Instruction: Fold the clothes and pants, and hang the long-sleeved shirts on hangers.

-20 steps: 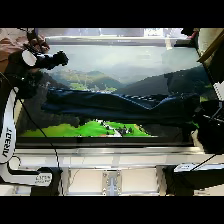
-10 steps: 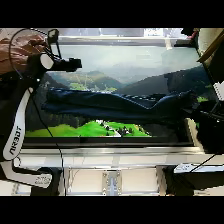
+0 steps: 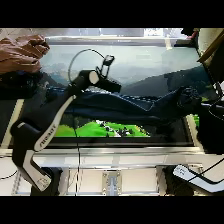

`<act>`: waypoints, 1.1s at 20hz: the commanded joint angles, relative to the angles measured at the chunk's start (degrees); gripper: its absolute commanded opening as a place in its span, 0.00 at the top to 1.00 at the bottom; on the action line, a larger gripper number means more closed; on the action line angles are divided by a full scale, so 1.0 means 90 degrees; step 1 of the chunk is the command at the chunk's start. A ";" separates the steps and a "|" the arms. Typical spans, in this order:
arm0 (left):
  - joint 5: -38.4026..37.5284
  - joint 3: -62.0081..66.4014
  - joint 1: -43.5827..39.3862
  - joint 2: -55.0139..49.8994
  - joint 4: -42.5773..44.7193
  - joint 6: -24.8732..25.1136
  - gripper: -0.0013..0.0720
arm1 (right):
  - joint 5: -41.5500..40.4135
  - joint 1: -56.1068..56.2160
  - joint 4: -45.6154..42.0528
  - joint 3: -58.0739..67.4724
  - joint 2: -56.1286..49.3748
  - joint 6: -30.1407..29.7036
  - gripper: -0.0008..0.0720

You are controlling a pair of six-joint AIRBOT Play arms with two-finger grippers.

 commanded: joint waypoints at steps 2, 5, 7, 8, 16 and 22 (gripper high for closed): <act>-0.0248 0.1095 -0.1071 -0.1200 -0.0763 0.0374 0.96 | -0.0002 0.0845 -0.0845 0.0551 0.1093 0.0653 0.92; -0.0262 0.1450 -0.1518 -0.1768 -0.1632 0.0415 0.96 | -0.0085 0.1773 -0.0950 0.1127 0.1168 0.0894 0.92; -0.0262 0.1455 -0.1678 -0.1948 -0.1977 0.0585 0.96 | -0.0274 0.2404 -0.1217 0.1409 0.1151 0.1161 0.92; -0.0277 0.1455 -0.1717 -0.2008 -0.1991 0.0585 0.96 | -0.0350 0.2674 -0.1326 0.1477 0.1151 0.1231 0.92; -0.0733 0.1457 -0.0459 -0.1518 -0.2062 0.0580 0.96 | -0.0736 0.4022 -0.1559 0.1494 0.1127 0.1688 0.92; -0.1829 0.1457 0.1996 0.0141 -0.2062 0.0512 0.96 | -0.1739 0.6161 -0.1870 0.1489 0.0134 0.2545 0.92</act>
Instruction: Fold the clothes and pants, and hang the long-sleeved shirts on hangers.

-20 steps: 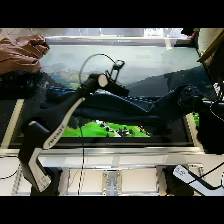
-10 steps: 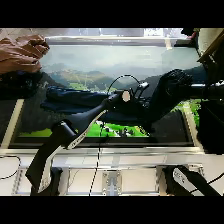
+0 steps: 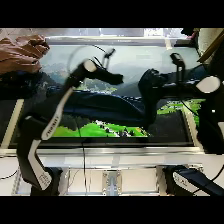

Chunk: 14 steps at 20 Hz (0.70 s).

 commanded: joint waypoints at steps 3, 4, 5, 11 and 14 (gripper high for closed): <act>-0.1158 0.0005 0.1865 0.1316 -0.0012 -0.0015 0.96 | -0.1783 0.2402 -0.0117 0.0007 -0.1535 0.0908 0.92; -0.1260 0.0005 0.2067 0.1469 -0.0012 -0.0012 0.96 | -0.2186 0.2766 -0.0092 0.0010 -0.1897 0.1137 0.92; -0.1331 0.0005 0.2220 0.1581 -0.0010 0.0005 0.96 | -0.2623 0.3109 -0.0058 0.0015 -0.2276 0.1307 0.92; -0.1399 -0.0010 0.2429 0.1642 -0.0007 0.0010 0.96 | -0.1851 0.3604 0.0136 0.0590 -0.2795 0.1423 0.19; -0.1396 -0.0010 0.2429 0.1571 -0.0010 0.0010 0.96 | -0.0549 0.2973 -0.1591 0.0777 -0.2025 0.1678 0.29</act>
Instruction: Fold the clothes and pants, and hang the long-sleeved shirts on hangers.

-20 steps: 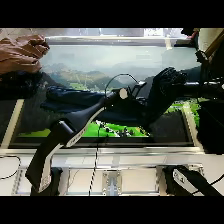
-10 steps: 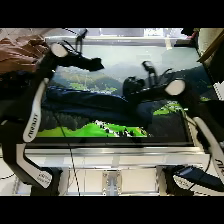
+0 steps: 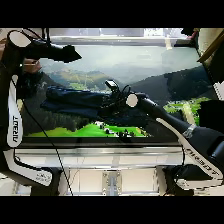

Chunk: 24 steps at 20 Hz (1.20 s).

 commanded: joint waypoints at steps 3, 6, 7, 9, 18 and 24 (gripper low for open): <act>-0.0036 -0.0005 0.0056 -0.0080 -0.0002 0.0002 0.96 | 0.2327 -0.1622 -0.3368 0.0046 0.1552 0.0580 0.28; -0.0032 -0.0002 0.0056 -0.0153 0.0000 0.0002 0.96 | 0.2229 -0.3667 -0.2545 -0.0911 0.2543 0.0323 0.20; -0.0029 -0.0005 0.0056 -0.0187 0.0000 0.0002 0.96 | 0.2142 -0.4401 -0.1525 -0.1324 0.2603 -0.0194 0.20; -0.0034 -0.0005 0.0056 -0.0262 -0.0005 0.0000 0.95 | 0.2225 -0.5523 0.0969 -0.1945 0.2229 -0.1617 0.17; -0.0233 -0.0007 0.0056 -0.0316 -0.0002 -0.0005 0.96 | 0.2562 -0.5557 0.2516 -0.1508 -0.1035 -0.3247 0.07; -0.0236 -0.0007 0.0053 -0.0316 -0.0005 -0.0068 0.96 | 0.2397 -0.4575 0.2494 -0.0869 -0.1683 -0.3366 0.08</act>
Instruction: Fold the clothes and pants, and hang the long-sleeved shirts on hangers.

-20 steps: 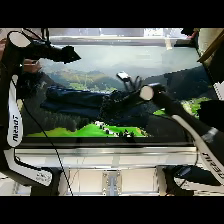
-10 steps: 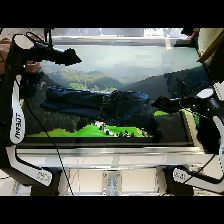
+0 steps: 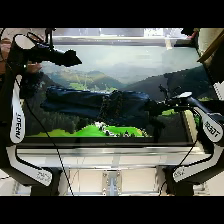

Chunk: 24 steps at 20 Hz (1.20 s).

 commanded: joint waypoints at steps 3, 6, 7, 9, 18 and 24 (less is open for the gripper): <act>-0.0024 0.0000 -0.0015 -0.0005 0.0002 -0.0092 0.96 | -0.0318 0.0685 -0.0163 0.0648 -0.0342 0.0090 0.40; -0.0294 -0.0007 -0.0107 -0.0066 0.0019 -0.0058 0.96 | 0.0328 0.0593 -0.0396 0.1149 -0.0279 0.0500 0.92; -0.0610 -0.0019 -0.0187 -0.0143 0.0129 0.0002 0.96 | 0.0695 0.0498 -0.0576 0.1326 -0.0214 0.0668 0.92; -0.1078 -0.0243 -0.0595 -0.0304 0.0784 0.0005 0.96 | 0.1328 0.0299 -0.1086 0.1608 0.0005 0.1190 0.92; -0.0330 -0.1105 -0.3441 -0.1681 0.1904 0.0000 0.96 | 0.2688 0.0333 -0.1948 0.3730 0.1132 0.2968 0.92; 0.0716 -0.1105 -0.3927 -0.2001 0.1914 -0.0430 0.96 | 0.2688 0.1375 -0.3716 0.5110 0.1120 0.3937 0.92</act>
